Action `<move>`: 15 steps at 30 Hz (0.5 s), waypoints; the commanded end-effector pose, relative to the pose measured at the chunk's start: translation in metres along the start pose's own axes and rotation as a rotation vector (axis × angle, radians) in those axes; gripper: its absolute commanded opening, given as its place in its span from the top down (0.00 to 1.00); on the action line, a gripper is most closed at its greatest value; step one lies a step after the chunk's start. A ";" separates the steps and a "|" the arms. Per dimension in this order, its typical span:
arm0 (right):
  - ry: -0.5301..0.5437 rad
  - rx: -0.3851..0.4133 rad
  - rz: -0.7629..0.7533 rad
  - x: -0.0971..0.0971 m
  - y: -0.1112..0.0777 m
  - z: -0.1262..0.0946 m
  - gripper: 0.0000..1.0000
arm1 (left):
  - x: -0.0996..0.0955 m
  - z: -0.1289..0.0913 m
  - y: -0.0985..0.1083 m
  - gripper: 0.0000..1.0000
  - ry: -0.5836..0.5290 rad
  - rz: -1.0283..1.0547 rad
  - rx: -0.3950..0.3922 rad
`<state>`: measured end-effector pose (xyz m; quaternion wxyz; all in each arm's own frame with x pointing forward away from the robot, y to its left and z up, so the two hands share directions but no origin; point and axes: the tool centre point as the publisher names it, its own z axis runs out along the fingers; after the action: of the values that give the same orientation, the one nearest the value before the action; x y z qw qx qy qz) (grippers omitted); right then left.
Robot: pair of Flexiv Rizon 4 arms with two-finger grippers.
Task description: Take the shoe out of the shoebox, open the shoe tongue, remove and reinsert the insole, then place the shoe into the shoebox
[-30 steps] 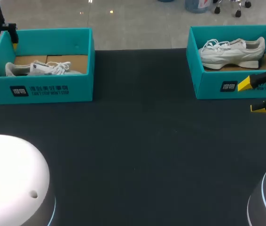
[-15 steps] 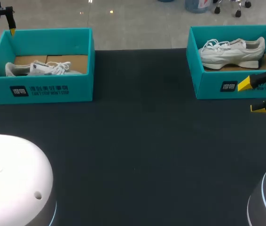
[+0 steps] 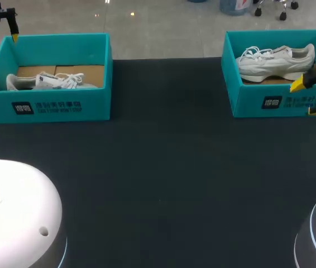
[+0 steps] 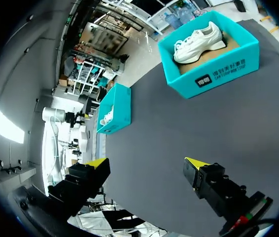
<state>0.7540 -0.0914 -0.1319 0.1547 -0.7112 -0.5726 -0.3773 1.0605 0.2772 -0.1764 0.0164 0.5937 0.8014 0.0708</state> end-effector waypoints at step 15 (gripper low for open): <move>-0.488 -0.203 -0.110 0.002 0.139 0.035 0.00 | 0.000 0.000 -0.001 0.00 0.002 0.000 -0.001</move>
<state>0.8747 -0.1130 -0.1268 -0.0447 -0.7412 -0.5941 -0.3093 1.0605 0.2772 -0.1763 0.0164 0.5937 0.8014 0.0706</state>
